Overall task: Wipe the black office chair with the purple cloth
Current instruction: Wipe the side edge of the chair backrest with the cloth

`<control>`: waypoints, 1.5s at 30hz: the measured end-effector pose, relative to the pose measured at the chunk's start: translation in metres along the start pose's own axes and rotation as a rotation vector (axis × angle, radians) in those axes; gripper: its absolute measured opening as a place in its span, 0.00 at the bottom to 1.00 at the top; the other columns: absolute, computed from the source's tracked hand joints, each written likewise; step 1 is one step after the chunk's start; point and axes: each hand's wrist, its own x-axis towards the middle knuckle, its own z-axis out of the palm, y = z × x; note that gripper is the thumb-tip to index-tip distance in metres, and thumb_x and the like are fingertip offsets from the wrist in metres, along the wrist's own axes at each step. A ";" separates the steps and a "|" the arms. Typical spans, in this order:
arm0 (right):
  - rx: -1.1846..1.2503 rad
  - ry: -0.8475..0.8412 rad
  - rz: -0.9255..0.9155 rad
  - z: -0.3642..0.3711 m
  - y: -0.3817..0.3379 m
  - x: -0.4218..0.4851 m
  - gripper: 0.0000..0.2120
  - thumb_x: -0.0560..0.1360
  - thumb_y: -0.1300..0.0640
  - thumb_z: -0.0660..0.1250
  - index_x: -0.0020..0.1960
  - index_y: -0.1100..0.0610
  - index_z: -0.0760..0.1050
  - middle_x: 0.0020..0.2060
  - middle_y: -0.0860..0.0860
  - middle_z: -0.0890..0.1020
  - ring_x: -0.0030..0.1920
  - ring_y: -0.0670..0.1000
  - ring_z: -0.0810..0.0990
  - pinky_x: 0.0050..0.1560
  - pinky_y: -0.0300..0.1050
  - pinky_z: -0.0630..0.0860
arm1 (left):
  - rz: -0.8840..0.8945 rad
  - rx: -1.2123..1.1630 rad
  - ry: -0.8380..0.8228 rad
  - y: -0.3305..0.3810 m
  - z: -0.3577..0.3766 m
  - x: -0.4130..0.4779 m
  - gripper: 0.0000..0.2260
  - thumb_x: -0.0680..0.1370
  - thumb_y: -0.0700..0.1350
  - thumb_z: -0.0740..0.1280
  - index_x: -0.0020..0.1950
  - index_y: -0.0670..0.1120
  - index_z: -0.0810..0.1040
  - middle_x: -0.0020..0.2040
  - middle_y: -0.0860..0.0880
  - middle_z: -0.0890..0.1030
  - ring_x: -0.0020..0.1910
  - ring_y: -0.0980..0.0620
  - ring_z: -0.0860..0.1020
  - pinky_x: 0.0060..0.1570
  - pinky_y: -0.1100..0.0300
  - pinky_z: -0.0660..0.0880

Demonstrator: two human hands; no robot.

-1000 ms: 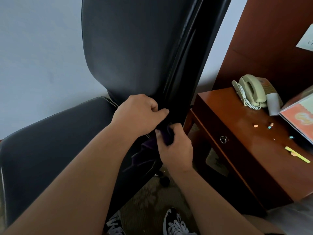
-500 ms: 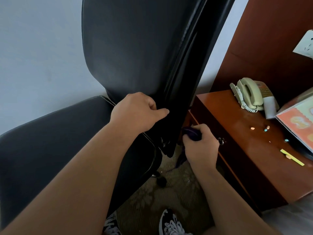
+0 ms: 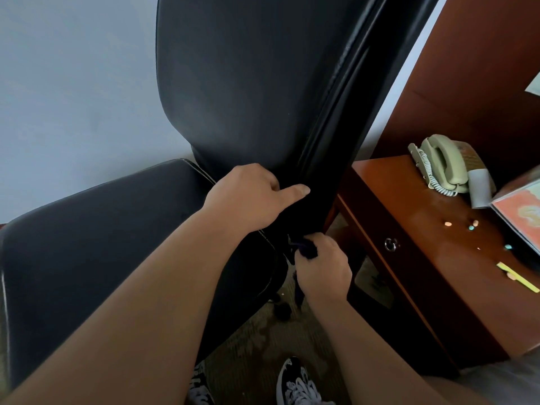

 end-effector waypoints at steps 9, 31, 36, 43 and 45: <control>-0.048 0.033 -0.077 0.011 0.016 0.001 0.10 0.75 0.54 0.68 0.56 0.47 0.76 0.46 0.42 0.78 0.38 0.43 0.73 0.36 0.41 0.70 | -0.037 -0.054 0.037 0.002 0.009 -0.001 0.29 0.68 0.75 0.63 0.31 0.48 0.78 0.23 0.53 0.76 0.24 0.55 0.77 0.27 0.61 0.72; -0.217 -0.105 0.016 0.061 0.041 0.003 0.04 0.76 0.53 0.67 0.50 0.51 0.75 0.42 0.47 0.78 0.41 0.54 0.80 0.35 0.45 0.72 | 0.072 -0.346 -0.013 -0.008 0.031 0.006 0.21 0.78 0.65 0.59 0.38 0.51 0.74 0.46 0.56 0.71 0.40 0.56 0.76 0.34 0.62 0.69; 0.046 0.097 0.174 0.060 0.018 0.007 0.09 0.74 0.52 0.71 0.51 0.45 0.73 0.40 0.42 0.78 0.41 0.50 0.80 0.39 0.48 0.78 | 0.103 -0.319 0.005 -0.012 0.028 0.010 0.21 0.77 0.65 0.60 0.34 0.52 0.73 0.44 0.55 0.74 0.36 0.57 0.77 0.32 0.62 0.71; -0.018 0.074 0.124 0.057 0.018 0.012 0.06 0.75 0.54 0.70 0.50 0.48 0.74 0.41 0.44 0.80 0.39 0.50 0.80 0.38 0.49 0.79 | 0.060 -0.275 0.050 -0.009 0.028 0.008 0.21 0.76 0.68 0.61 0.35 0.52 0.75 0.42 0.56 0.75 0.34 0.58 0.77 0.30 0.63 0.71; -0.063 0.019 0.141 0.059 0.025 0.008 0.06 0.76 0.54 0.69 0.52 0.51 0.76 0.42 0.47 0.81 0.40 0.51 0.80 0.38 0.50 0.80 | 0.052 -0.277 0.053 -0.009 0.029 0.007 0.21 0.76 0.68 0.61 0.35 0.52 0.76 0.40 0.55 0.76 0.33 0.58 0.78 0.29 0.62 0.73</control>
